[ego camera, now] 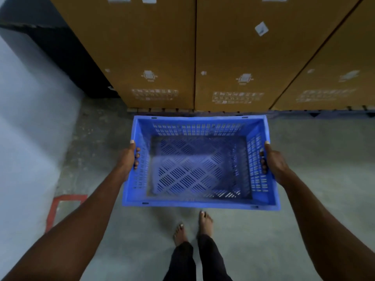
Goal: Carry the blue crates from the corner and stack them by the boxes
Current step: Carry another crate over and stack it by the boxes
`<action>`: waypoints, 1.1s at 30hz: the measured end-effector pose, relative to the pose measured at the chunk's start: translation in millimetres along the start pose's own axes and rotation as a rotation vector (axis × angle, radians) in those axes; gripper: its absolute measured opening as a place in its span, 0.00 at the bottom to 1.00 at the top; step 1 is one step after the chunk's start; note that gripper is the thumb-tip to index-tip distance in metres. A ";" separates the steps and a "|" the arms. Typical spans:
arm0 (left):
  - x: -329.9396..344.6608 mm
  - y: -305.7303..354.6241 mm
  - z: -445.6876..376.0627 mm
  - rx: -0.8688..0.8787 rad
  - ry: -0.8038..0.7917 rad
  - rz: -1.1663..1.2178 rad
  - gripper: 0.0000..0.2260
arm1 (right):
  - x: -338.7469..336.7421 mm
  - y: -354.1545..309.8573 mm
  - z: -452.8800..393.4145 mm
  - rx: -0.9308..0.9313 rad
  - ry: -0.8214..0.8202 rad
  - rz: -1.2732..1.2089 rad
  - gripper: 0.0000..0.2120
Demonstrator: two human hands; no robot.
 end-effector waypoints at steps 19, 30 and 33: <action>16.4 -10.4 -88.8 -0.031 0.001 0.016 0.22 | 15.0 3.1 -83.6 0.025 0.049 0.026 0.26; 12.9 -13.3 -88.8 -0.056 0.012 -0.017 0.22 | 24.4 7.5 -89.3 0.039 0.047 -0.026 0.27; 12.0 -17.5 -88.6 -0.083 0.006 -0.025 0.22 | 27.1 11.9 -88.4 0.070 0.029 -0.054 0.26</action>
Point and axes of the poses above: each hand's wrist, its own z-axis away from the middle knuckle, its own x-axis out of the palm, y = z × x, the point moved 10 cm from there along -z, towards the middle knuckle, and after that the axes turned 11 degrees about -y, right-handed, at the moved point
